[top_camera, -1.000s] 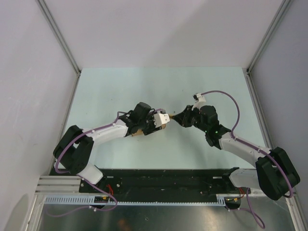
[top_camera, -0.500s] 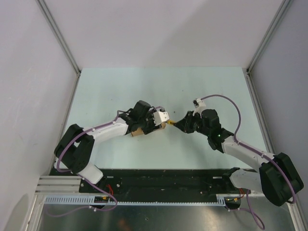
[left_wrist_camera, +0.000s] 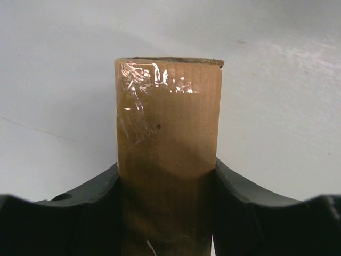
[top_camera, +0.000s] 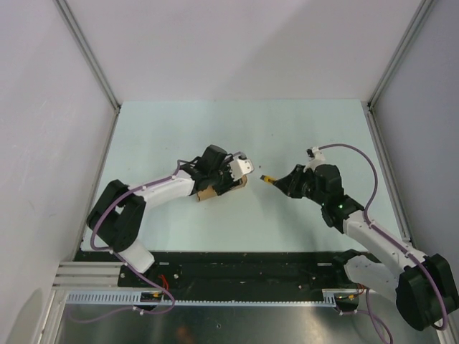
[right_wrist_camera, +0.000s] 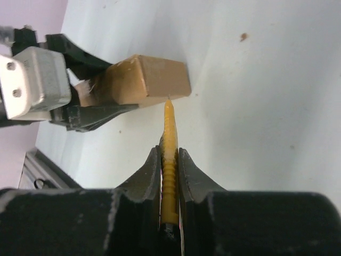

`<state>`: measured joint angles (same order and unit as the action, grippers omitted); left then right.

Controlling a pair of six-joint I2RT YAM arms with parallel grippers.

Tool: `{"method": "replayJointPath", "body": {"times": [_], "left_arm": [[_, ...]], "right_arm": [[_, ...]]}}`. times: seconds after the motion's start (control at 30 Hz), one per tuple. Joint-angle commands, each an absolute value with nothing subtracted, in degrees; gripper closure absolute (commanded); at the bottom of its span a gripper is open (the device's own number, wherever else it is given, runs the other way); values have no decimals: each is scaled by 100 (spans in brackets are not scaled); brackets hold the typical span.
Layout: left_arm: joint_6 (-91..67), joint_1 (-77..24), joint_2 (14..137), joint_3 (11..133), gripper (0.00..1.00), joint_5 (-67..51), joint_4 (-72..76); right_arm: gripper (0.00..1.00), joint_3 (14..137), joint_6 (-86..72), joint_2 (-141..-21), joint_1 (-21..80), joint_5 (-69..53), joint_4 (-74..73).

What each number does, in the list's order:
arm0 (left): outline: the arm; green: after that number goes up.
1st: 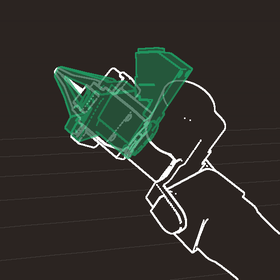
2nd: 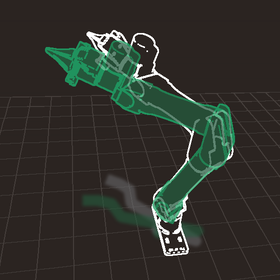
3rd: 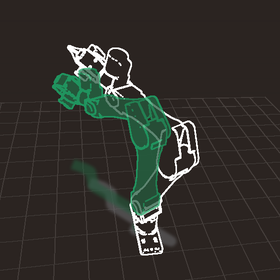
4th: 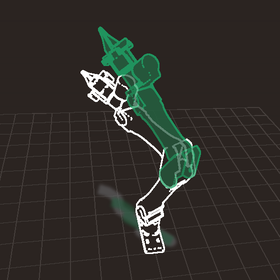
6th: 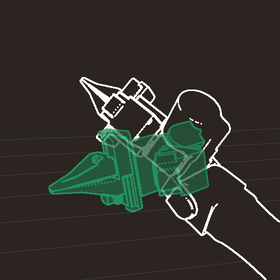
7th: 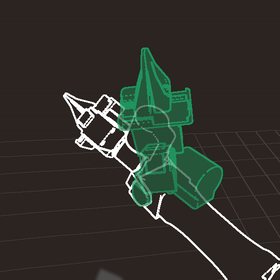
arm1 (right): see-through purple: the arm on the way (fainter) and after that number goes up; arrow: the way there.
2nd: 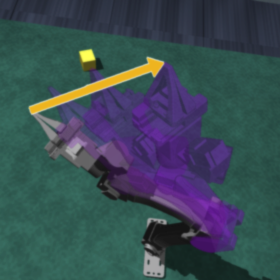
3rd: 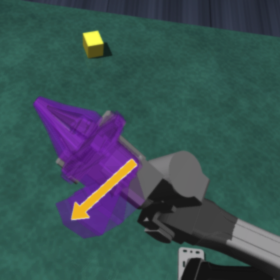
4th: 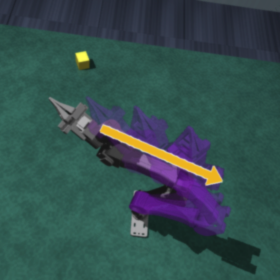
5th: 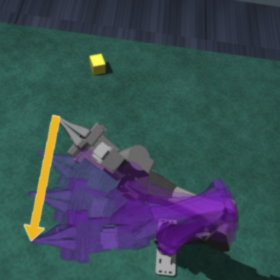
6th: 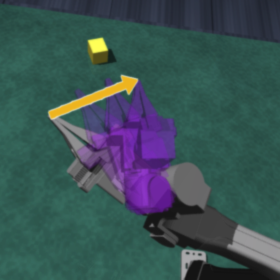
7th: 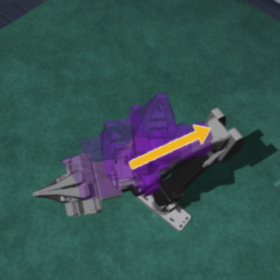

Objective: Unpack the express box

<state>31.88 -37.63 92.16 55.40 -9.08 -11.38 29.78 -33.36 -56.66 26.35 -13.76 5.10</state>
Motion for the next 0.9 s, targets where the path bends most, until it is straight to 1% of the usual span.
{"method": "replayJointPath", "body": {"times": [0.0,0.03,0.1,0.17,0.2,0.23,0.37,0.43,0.53,0.63,0.67,0.73,0.77,0.87], "left_arm": [[2831,-3691,9465,5932,67,-501,-1345],[2821,-3683,9492,5959,64,-510,-1353],[2821,-3691,9518,5994,61,-606,-1345],[2821,-3683,9545,6020,54,-633,-1353],[2813,-3674,9571,6055,24,-694,-1345],[2804,-3674,9606,6082,1,-738,-1345],[2812,-3665,9528,6187,0,-905,-1353],[2812,-3639,9396,6231,0,-975,-1345],[2821,-3621,9229,6319,0,-1011,-1354],[2839,-3612,8887,6346,0,-1011,-1345],[2839,-3612,8686,6346,0,-1011,-1345],[2839,-3595,8509,6346,0,-1011,-1345],[2830,-3586,8421,6346,0,-1002,-1345],[2769,-3560,8095,6337,0,-993,-1336]], "right_arm": [[100,3216,-3595,-5739,2452,-836,229],[100,3234,-3638,-5800,2435,-757,159],[100,3270,-3682,-5967,2373,-554,53],[100,3278,-3814,-6151,2303,-274,18],[100,3287,-3858,-6231,2285,-177,18],[100,3287,-3911,-6310,2259,-106,26],[100,3305,-4078,-6723,2083,-166,263],[96,3340,-4078,-6829,2057,-150,351],[88,3428,-4087,-6943,1960,-220,369],[73,3463,-4122,-7031,1811,-229,387],[61,3463,-4148,-7040,1767,-211,369],[49,3489,-4184,-6997,1618,-150,247],[38,3498,-4175,-6979,1582,-71,194],[27,3515,-4149,-6838,1442,-9,18]]}}
